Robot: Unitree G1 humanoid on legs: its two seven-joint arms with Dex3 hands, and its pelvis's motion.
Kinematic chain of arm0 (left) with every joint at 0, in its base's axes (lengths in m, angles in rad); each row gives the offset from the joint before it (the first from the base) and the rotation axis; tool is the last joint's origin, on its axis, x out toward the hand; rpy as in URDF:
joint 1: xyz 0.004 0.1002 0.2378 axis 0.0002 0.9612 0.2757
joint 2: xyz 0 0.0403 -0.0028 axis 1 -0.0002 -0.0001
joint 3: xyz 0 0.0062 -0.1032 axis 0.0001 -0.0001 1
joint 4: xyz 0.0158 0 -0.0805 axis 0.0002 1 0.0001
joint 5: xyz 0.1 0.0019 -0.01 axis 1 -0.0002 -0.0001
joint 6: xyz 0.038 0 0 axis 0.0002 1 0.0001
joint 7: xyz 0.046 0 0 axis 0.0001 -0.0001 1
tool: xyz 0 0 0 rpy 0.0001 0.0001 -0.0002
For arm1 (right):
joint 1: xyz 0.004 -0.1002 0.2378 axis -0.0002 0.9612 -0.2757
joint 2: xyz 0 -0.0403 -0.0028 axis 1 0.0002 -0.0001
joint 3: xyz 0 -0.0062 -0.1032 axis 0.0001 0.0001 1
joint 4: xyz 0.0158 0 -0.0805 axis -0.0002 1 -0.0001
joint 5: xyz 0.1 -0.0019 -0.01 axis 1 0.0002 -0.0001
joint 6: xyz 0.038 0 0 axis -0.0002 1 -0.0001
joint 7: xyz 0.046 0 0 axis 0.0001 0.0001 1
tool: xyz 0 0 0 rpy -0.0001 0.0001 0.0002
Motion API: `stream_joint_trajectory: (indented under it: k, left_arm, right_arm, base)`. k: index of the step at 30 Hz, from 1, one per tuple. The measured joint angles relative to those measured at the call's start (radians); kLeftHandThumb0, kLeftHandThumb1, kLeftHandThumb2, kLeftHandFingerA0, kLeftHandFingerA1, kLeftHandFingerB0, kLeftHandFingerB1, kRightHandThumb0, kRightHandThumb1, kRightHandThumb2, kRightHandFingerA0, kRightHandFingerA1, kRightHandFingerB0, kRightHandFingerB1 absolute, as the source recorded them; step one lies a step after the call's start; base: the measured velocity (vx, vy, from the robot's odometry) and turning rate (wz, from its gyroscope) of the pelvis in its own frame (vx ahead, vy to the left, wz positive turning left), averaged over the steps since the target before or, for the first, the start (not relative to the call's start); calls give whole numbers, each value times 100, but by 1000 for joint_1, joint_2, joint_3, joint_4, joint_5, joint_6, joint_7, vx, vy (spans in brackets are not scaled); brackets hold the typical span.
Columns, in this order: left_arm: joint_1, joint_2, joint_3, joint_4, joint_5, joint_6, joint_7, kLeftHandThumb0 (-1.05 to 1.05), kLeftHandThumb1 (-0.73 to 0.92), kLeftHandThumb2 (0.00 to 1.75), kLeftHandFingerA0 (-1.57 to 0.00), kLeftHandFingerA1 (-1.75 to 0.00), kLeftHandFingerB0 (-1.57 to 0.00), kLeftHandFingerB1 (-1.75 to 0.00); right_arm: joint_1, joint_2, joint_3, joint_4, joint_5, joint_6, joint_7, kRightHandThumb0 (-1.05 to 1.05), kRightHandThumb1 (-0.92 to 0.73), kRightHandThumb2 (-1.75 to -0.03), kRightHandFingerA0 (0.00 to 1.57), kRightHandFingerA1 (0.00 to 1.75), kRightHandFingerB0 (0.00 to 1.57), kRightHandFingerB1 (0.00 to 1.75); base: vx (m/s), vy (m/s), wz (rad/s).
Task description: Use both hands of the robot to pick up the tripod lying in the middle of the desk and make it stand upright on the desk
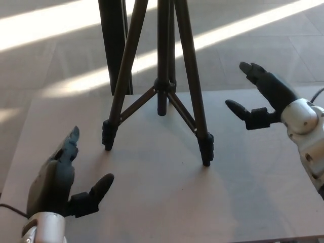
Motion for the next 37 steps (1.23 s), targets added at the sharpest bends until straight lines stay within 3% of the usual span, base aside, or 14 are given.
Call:
stream_joint_trajectory:
  k: [5,13,14,15,17,18,20,22,23,25,26,27,33,37]
  left_arm:
    - [126,22,111,-69,-44,-2,-25,-92,59,90,0,-14,0,0]
    - [269,25,277,-95,-114,-8,-53,-74,53,88,0,-29,0,-10]
    - [289,25,306,-95,-125,-9,-56,-61,72,70,0,-31,0,-10]
    - [301,26,324,-95,-131,-9,-58,-74,54,89,0,-33,0,-13]
    - [328,27,367,-93,-148,-11,-64,-61,69,82,0,-12,-1,-9]
    - [339,28,389,-89,-158,-13,-67,-62,69,81,0,-9,-1,-6]
    - [361,30,436,-80,-176,-17,-73,-74,51,88,0,-29,0,-12]
    - [379,31,478,-70,-195,-19,-78,-65,72,79,0,-6,-1,-4]
    - [388,31,502,-62,-205,-21,-81,-76,55,92,0,-34,0,-16]
    - [401,31,549,-40,-226,-26,-87,-76,55,92,0,-34,0,-16]
    - [409,31,574,-27,-239,-28,-90,-65,70,81,0,-12,-2,-1]
    - [415,31,599,-12,-250,-31,-93,-70,51,89,0,-32,0,-19]
    - [429,33,736,121,-314,-53,-106,-57,65,81,0,-18,0,-10]
    - [430,34,812,230,-352,-60,-110,-48,74,67,0,-8,0,-23]
  right_arm:
    - [198,-69,-158,-173,28,0,36,-79,-58,-81,0,7,9,22]
    - [484,-123,-418,-295,55,-1,62,-76,-50,-85,19,50,27,43]
    - [532,-127,-462,-302,57,-1,63,-69,-51,-83,16,52,26,45]
    - [562,-129,-489,-306,59,-1,63,-66,-52,-83,15,52,27,46]
    - [637,-130,-558,-313,68,-4,63,-68,-51,-94,17,55,39,57]
    - [671,-130,-592,-313,73,-7,62,-76,-59,-65,35,50,46,42]
    - [739,-130,-658,-312,83,-13,60,-69,-64,-59,35,58,47,42]
    - [796,-130,-718,-309,93,-21,56,-74,-65,-60,23,61,46,40]
    - [826,-131,-751,-303,98,-26,54,-76,-51,-91,23,62,41,54]
    - [880,-131,-816,-290,111,-36,48,-76,-51,-91,23,62,41,54]
    - [907,-130,-850,-283,118,-41,44,-72,-65,-60,20,60,43,43]
    - [929,-131,-883,-277,126,-47,40,-79,-66,-60,20,55,42,41]
    - [1020,-131,-1063,-201,168,-93,2,-73,-66,-60,30,59,48,42]
    - [1055,-130,-1153,-141,193,-119,-28,-67,-63,-61,8,55,37,40]
  base:
    - [0,0,0]
    - [0,0,0]
    - [0,0,0]
    - [0,0,0]
    - [0,0,0]
    - [0,0,0]
    - [0,0,0]
    - [0,0,0]
    - [0,0,0]
    - [0,0,0]
    - [0,0,0]
    - [0,0,0]
    - [0,0,0]
    - [0,0,0]
